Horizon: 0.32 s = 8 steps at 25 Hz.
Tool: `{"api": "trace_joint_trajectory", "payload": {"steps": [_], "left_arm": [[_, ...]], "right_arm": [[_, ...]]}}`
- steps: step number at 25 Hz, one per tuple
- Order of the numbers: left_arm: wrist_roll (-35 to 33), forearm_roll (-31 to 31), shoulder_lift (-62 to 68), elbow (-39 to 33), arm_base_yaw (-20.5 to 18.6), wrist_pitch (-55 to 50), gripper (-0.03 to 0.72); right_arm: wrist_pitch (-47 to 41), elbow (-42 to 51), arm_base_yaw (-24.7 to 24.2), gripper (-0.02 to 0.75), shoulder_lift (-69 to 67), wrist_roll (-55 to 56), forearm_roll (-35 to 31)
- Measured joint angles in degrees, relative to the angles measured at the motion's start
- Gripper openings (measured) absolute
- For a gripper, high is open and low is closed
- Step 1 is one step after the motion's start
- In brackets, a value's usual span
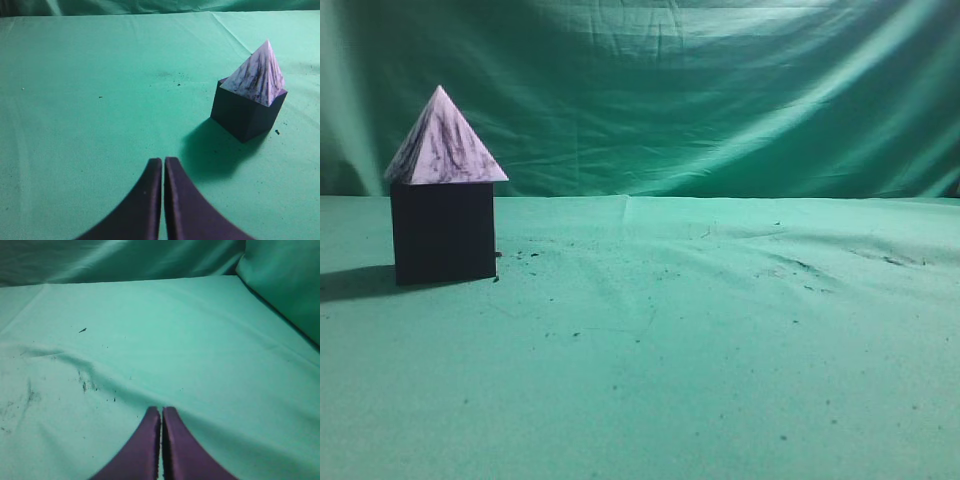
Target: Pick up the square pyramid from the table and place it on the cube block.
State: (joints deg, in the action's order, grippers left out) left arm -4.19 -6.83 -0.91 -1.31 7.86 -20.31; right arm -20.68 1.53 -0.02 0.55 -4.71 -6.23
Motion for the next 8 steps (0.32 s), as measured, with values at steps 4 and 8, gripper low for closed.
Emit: {"api": "trace_joint_trajectory", "payload": {"steps": [4, 8], "left_arm": [[0.00, 0.00, 0.00, 0.00, 0.00, 0.00, 0.000], [0.00, 0.00, 0.00, 0.00, 0.00, 0.00, 0.000]], "right_arm": [[-0.40, 0.00, 0.00, 0.000, 0.00, -0.10, 0.00], [-0.40, 0.12, 0.00, 0.000, 0.00, -0.10, 0.00]]}}
